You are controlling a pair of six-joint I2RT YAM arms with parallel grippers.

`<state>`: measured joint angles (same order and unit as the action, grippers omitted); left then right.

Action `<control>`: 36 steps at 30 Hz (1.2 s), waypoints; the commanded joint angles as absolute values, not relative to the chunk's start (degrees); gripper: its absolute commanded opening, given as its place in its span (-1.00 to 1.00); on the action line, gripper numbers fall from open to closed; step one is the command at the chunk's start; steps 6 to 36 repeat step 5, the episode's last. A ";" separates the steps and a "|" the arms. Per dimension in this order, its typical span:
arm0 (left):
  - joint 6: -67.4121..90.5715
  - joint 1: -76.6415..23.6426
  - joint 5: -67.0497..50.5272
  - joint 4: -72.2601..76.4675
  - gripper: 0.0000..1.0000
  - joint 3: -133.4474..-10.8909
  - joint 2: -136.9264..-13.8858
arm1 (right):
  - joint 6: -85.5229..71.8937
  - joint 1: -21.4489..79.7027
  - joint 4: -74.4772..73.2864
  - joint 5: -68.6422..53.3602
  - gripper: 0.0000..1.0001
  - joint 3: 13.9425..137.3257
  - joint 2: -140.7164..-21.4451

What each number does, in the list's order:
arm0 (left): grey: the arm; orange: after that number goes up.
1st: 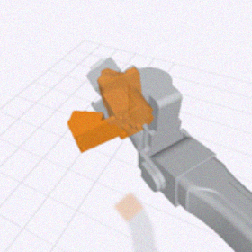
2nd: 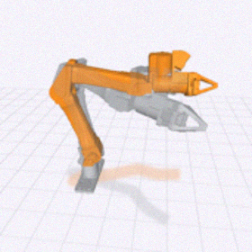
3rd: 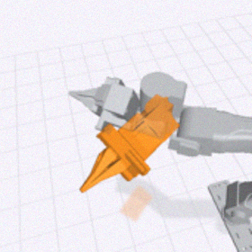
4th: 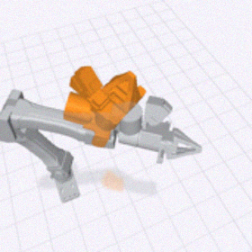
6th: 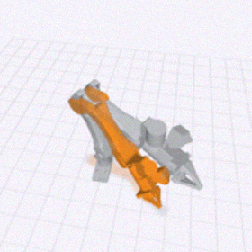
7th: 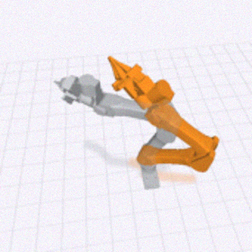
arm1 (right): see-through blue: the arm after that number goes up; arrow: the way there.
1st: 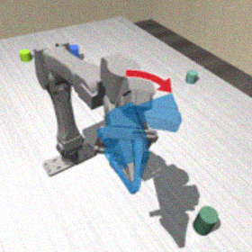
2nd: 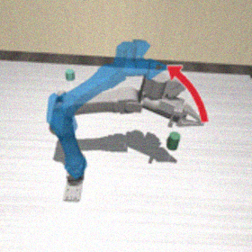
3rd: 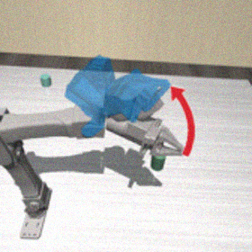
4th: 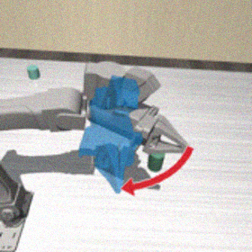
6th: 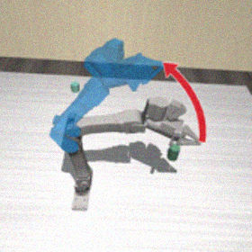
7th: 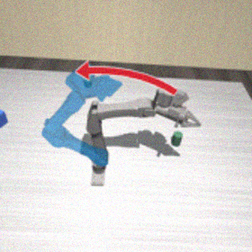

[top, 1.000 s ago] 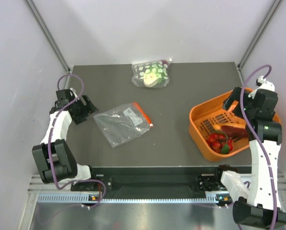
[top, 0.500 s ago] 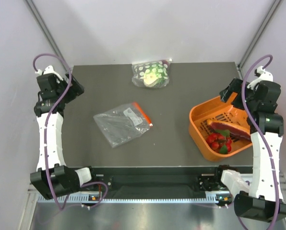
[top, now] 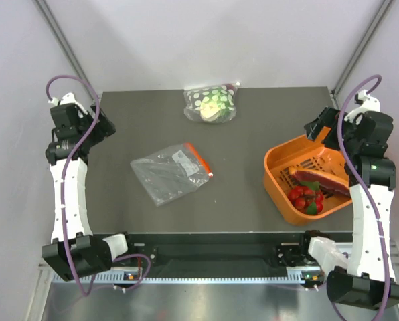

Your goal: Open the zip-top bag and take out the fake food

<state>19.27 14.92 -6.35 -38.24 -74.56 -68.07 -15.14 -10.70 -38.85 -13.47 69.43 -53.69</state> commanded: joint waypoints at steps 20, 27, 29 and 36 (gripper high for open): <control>17.31 15.03 -5.72 -38.32 0.73 -77.78 -65.39 | -14.24 -11.43 -35.60 -15.03 0.99 72.77 -54.05; 17.31 15.03 -5.72 -38.32 0.73 -77.78 -65.39 | -14.24 -11.43 -35.60 -15.03 0.99 72.77 -54.05; 17.31 15.03 -5.72 -38.32 0.73 -77.78 -65.39 | -14.24 -11.43 -35.60 -15.03 0.99 72.77 -54.05; 17.31 15.03 -5.72 -38.32 0.73 -77.78 -65.39 | -14.24 -11.43 -35.60 -15.03 0.99 72.77 -54.05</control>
